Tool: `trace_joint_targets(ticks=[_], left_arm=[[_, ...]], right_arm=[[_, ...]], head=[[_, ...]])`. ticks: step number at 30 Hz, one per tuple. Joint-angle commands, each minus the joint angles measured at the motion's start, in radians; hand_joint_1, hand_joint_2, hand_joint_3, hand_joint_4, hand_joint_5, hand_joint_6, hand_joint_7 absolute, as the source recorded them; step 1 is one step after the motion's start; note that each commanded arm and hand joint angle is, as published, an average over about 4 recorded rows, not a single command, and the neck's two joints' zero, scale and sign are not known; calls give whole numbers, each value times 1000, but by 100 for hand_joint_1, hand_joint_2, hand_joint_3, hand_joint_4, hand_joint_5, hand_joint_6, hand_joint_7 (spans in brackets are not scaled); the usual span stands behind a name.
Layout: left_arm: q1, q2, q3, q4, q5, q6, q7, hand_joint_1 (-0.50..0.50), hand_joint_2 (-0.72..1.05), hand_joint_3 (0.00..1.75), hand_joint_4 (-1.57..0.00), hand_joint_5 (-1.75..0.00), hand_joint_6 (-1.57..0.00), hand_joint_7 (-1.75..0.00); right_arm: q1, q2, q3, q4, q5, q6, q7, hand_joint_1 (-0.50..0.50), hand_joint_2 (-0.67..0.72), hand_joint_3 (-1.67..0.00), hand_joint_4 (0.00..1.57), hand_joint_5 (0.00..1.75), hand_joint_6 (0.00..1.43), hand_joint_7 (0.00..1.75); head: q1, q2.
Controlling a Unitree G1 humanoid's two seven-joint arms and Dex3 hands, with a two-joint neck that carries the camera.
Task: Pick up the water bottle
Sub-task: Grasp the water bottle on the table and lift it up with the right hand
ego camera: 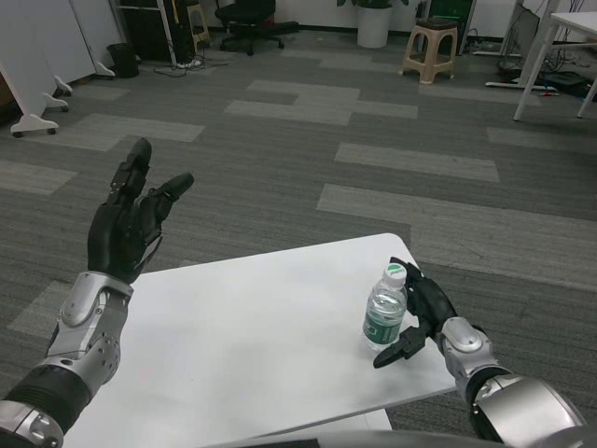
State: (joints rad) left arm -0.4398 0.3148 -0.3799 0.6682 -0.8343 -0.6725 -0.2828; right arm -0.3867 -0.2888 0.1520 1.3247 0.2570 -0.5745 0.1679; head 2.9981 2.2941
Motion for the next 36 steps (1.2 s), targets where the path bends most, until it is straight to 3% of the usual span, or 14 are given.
trace_joint_targets(ticks=[1, 12, 17, 19, 21, 22, 24, 25, 28, 33, 36], left_arm=[[-15, -3, 6, 7, 3, -4, 1, -49, 96, 35, 0, -92, 0, 0], [-6, -3, 6, -2, 4, -4, 1, -49, 103, 35, 0, -92, 0, 0], [0, -5, 6, -5, 6, -4, 1, -50, 105, 35, 0, -92, 0, 0], [2, -5, 6, -8, 7, -5, 1, -50, 103, 35, 0, -92, 0, 0], [4, -6, 7, -12, 8, -6, 1, -50, 103, 35, 0, -90, 0, 0], [5, -6, 7, -13, 8, -6, 1, -50, 105, 35, 0, -87, 0, 0], [6, -7, 6, -15, 9, -6, 1, -50, 105, 35, 0, -82, 0, 0], [8, -8, 6, -17, 9, -6, 1, -50, 105, 35, 0, -82, 0, 0], [13, -8, 7, -22, 9, -6, 1, -50, 100, 35, 0, -82, 0, 0], [21, -8, 10, -30, 10, -10, 1, -50, 105, 35, 0, -82, 0, 0], [26, -8, 11, -36, 11, -13, 1, -50, 105, 35, 0, -82, 0, 0]], right_arm=[[-31, 5, 31, 13, -4, 5, -21, -39, 34, -8, 0, 0, 0, 0], [-53, 27, 112, 47, -4, 7, -121, -42, 41, -8, 0, 0, 0, 0], [-54, 30, 123, 45, -12, 5, -139, -46, 31, -16, 0, 0, 0, 0], [-55, 29, 106, 45, -12, 5, -155, -46, 11, -26, 0, 0, 0, 0], [-54, 28, 94, 44, -12, 5, -173, -46, -21, -50, 0, 0, 0, 0], [-54, 27, 97, 43, -12, 5, -178, -46, -37, -69, 4, 0, 2, 0], [-54, 27, 103, 42, -12, 5, -189, -46, -49, -97, 26, 5, 14, 3], [-54, 28, 105, 42, -12, 5, -192, -45, -56, -113, 51, 17, 28, 7], [-54, 28, 110, 42, -12, 5, -201, -42, -60, -133, 110, 58, 70, 19], [-51, 28, 125, 43, -12, 5, -203, -42, -60, -147, 143, 102, 116, 45], [-48, 29, 131, 41, -12, 6, -203, -43, -60, -155, 151, 133, 131, 84]], head=[[-1, 0], [3, 7], [3, 11], [1, 13], [1, 14], [1, 14], [1, 16], [1, 17], [3, 20], [2, 24], [-1, 26]])
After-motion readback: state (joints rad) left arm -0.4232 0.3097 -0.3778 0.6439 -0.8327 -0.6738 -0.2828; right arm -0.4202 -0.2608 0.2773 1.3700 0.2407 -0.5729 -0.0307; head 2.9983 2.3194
